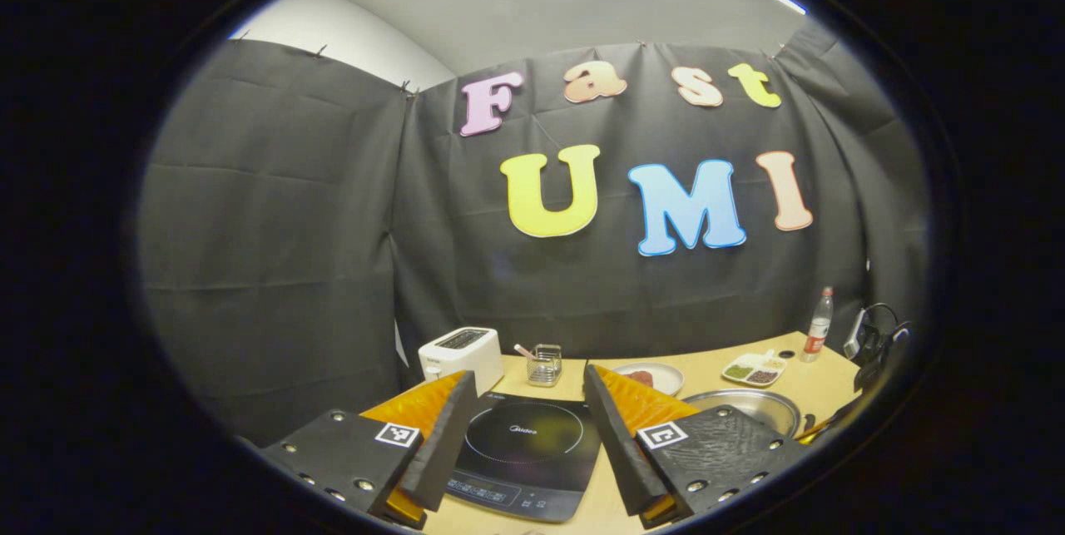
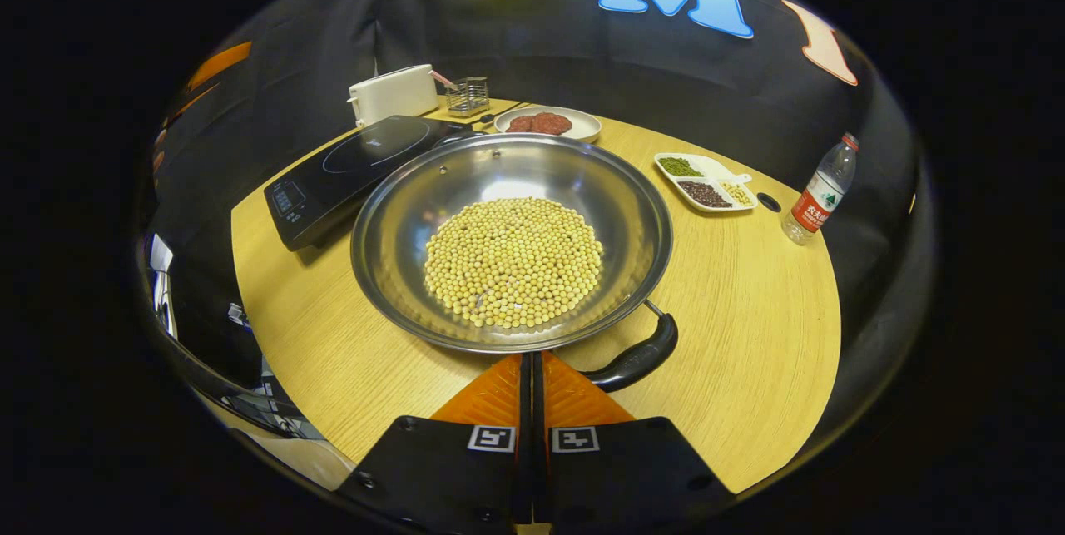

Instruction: First push the handle of the pot to place it horizontally, then grasp the pot with both hands and set it on the induction cooktop.

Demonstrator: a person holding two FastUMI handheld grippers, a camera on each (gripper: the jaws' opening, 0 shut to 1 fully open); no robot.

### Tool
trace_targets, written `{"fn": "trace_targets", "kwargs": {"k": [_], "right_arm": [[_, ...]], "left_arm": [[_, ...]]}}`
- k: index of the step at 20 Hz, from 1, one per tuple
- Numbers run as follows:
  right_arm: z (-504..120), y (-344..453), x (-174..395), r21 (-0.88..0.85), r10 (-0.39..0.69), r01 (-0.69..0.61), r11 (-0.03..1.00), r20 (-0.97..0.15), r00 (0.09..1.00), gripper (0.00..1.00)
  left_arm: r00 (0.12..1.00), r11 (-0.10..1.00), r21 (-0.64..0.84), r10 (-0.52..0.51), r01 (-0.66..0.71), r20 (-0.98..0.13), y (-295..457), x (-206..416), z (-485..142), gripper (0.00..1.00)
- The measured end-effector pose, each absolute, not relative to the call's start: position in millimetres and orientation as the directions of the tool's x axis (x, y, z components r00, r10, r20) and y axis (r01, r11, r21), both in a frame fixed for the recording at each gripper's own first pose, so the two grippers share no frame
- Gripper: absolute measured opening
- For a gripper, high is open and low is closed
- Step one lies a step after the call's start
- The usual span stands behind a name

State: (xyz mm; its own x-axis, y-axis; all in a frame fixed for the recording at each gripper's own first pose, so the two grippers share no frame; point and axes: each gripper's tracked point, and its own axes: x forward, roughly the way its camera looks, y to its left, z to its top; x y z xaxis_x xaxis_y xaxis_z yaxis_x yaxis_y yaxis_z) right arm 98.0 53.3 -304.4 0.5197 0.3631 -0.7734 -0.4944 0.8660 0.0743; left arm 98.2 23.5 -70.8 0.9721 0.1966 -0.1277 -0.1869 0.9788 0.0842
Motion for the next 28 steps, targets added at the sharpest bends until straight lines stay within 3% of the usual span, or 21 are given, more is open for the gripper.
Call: {"fn": "trace_targets", "kwargs": {"k": [13,28], "right_arm": [[-308.5,29.4,126.6,0.042,0.332,-0.482,0.875,-0.777,0.534,0.02],[-314.4,3.8,158.1,0.0,0.236,-0.369,0.93,-0.769,0.594,0.02]], "left_arm": [[0.964,0.971,0.095,0.23,-0.219,-0.135,22.2,96.1,-73.3,0.77],[0.963,0.972,0.106,0.224,-0.21,-0.152,11.6,96.8,-81.0,0.77]]}}
